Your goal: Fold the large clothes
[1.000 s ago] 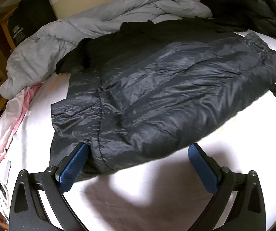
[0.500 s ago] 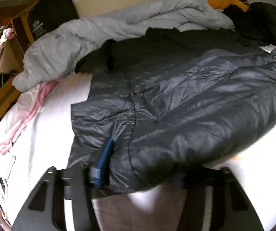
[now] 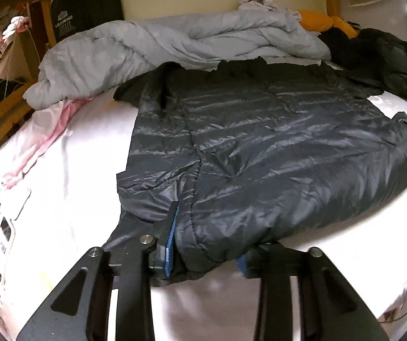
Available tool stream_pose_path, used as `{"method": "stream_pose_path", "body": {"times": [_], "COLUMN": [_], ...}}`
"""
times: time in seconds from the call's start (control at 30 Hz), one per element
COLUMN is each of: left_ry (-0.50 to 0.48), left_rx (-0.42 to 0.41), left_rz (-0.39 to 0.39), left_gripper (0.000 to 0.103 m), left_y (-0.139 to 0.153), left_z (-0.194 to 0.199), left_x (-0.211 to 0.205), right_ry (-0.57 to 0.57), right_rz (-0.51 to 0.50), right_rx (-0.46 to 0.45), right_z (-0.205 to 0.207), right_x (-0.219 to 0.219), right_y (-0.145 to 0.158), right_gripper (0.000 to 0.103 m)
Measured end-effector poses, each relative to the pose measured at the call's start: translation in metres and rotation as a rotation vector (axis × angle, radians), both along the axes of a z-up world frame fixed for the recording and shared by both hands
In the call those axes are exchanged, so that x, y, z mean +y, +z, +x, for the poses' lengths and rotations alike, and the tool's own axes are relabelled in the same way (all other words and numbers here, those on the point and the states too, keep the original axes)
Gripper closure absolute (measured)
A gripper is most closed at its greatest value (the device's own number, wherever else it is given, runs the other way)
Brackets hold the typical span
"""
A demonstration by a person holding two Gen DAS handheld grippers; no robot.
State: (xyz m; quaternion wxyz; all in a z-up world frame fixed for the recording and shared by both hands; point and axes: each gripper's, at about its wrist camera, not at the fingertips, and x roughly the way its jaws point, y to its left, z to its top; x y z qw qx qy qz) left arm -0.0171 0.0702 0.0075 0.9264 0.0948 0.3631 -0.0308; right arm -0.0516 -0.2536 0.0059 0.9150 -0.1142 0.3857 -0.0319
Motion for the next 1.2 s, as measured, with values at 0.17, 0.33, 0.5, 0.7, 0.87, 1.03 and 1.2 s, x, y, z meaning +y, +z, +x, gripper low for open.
{"method": "stream_pose_path", "body": {"times": [0.17,0.33,0.5,0.7,0.87,1.03,1.2], "left_ry": [0.003,0.000,0.023,0.054,0.116,0.124,0.137], "left_rx": [0.000,-0.055,-0.043,-0.017,0.050,0.014,-0.060], "left_rz": [-0.002,0.019,0.001,0.013,-0.007,-0.053,-0.048], "left_gripper": [0.040,0.024,0.019,0.018,0.018,0.015,0.003], "left_y": [0.015,0.043,0.050,0.024,-0.003,0.005,0.022], "left_z": [0.009,0.041,0.106,0.154,0.177,0.171,0.158], "left_x": [0.004,0.011,0.017,0.020,0.036,0.046,0.051], "right_ry": [-0.003,-0.015,-0.044,-0.075,-0.094,-0.130,-0.120], "right_rz": [0.014,0.002,0.005,0.064,0.065,0.106,0.135], "right_rx": [-0.003,-0.079,-0.107,-0.119,-0.116,-0.112,-0.112], "right_z": [-0.007,0.030,0.096,0.155,0.171,0.172,0.165], "right_x": [-0.004,-0.015,-0.025,-0.040,-0.055,-0.073,-0.075], "right_y": [0.015,0.051,0.065,0.042,0.015,0.008,0.008], "right_gripper": [0.064,0.035,0.028,0.023,0.023,0.023,0.023]}}
